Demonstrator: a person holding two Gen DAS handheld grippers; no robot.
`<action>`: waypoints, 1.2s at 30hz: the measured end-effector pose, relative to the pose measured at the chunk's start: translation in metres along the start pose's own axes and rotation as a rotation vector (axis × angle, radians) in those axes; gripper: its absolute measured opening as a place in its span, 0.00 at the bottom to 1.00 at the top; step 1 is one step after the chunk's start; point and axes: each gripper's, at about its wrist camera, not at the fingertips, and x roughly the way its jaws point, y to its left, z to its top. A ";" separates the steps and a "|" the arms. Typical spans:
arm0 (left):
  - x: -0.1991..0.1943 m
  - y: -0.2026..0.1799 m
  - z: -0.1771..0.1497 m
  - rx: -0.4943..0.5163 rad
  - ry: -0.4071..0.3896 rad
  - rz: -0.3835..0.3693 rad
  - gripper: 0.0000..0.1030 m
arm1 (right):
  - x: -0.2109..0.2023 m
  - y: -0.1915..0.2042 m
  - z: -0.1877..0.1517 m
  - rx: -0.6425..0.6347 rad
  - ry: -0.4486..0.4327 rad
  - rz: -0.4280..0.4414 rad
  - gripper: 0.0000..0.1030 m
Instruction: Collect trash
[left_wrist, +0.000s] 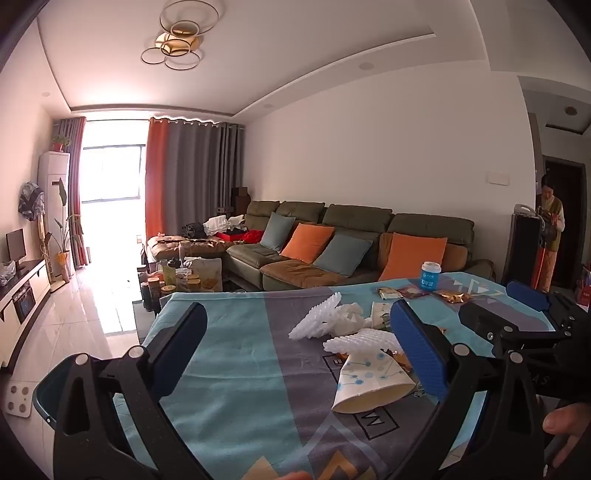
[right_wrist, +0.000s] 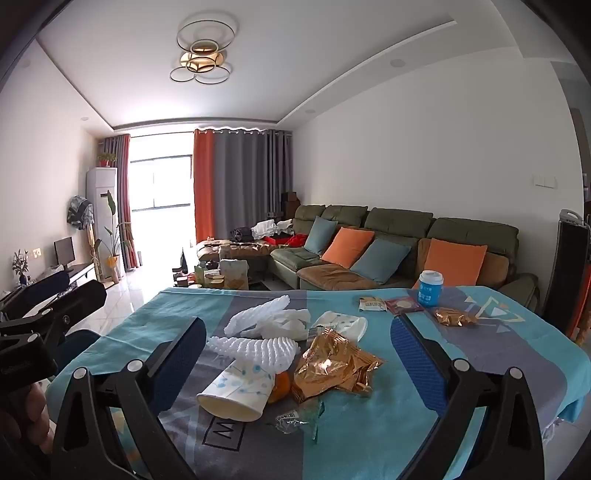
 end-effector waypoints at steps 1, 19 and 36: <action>0.000 0.000 0.000 0.000 0.002 -0.001 0.95 | 0.000 0.000 0.000 0.000 -0.002 0.000 0.94; 0.004 0.002 -0.002 -0.004 0.010 0.009 0.95 | 0.000 0.002 -0.002 -0.001 -0.004 -0.012 0.94; 0.009 0.007 -0.003 -0.017 0.004 0.022 0.95 | 0.006 0.001 0.005 -0.014 0.001 -0.010 0.94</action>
